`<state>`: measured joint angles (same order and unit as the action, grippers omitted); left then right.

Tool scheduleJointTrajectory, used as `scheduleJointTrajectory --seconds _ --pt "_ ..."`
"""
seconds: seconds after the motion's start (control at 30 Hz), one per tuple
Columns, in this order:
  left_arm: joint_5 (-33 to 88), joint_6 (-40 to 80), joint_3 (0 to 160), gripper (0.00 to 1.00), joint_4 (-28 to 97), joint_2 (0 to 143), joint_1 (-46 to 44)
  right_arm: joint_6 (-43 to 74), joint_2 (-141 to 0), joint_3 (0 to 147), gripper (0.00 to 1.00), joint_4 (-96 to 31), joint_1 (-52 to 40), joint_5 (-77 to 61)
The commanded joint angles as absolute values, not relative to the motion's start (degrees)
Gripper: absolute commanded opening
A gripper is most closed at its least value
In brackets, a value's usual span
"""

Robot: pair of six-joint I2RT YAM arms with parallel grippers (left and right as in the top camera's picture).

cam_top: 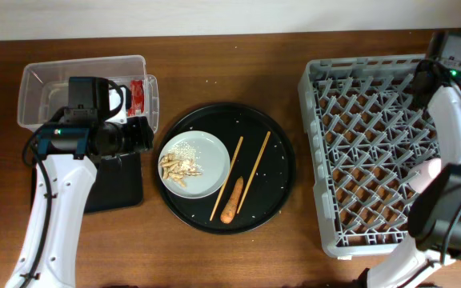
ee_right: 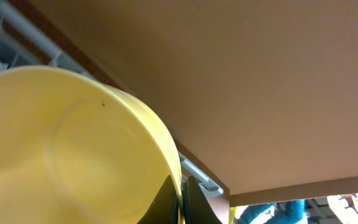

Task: Sort waste into correct bins and load items into the dishwasher rack
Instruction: 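Place the yellow bowl in the rack with the right gripper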

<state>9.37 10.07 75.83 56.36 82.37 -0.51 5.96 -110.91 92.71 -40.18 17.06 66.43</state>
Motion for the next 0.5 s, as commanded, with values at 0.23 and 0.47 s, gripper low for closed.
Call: scheduleJointTrajectory --seconds 0.23,0.47 --pt "9.2 9.7 75.8 0.62 56.3 81.6 -0.3 7.9 -114.9 92.8 0.05 -44.6 11.4 49.7" --pt "9.2 9.7 75.8 0.61 56.3 81.6 -0.3 12.7 -114.9 92.8 0.17 -57.1 10.7 41.4"
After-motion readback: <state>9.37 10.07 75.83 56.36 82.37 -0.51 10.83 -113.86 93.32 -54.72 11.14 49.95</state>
